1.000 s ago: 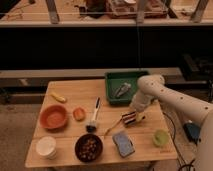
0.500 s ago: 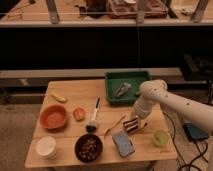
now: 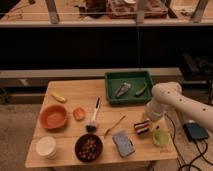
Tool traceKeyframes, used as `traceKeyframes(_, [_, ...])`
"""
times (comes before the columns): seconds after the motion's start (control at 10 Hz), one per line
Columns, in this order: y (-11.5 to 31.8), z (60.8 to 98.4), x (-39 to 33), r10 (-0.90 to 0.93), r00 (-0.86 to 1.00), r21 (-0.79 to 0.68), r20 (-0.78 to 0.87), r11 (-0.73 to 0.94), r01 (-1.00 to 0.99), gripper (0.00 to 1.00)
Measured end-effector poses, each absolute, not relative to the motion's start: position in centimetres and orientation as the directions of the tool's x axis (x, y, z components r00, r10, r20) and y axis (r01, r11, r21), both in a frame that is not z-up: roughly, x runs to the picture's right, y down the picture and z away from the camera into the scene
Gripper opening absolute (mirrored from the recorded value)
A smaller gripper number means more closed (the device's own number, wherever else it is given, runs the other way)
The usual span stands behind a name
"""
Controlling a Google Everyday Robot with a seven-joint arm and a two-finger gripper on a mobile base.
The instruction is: Wipe table surface with eraser
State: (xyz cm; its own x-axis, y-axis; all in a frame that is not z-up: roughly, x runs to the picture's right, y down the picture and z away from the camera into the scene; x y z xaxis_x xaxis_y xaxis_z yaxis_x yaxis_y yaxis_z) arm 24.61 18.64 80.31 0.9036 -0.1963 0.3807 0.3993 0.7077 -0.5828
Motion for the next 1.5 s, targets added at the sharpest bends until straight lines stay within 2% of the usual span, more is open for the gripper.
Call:
traceKeyframes(0.5, [15.1, 81.3, 27.0, -0.206, 0.93, -0.576, 0.304, 0.738, 0.352, 0.0])
traceKeyframes(1.0, [12.3, 85.3, 27.1, -0.223, 0.924, -0.575, 0.311, 0.73, 0.369, 0.0])
traceKeyframes(1.5, [12.8, 86.1, 19.8, -0.288, 0.855, -0.522, 0.432, 0.693, 0.497, 0.0])
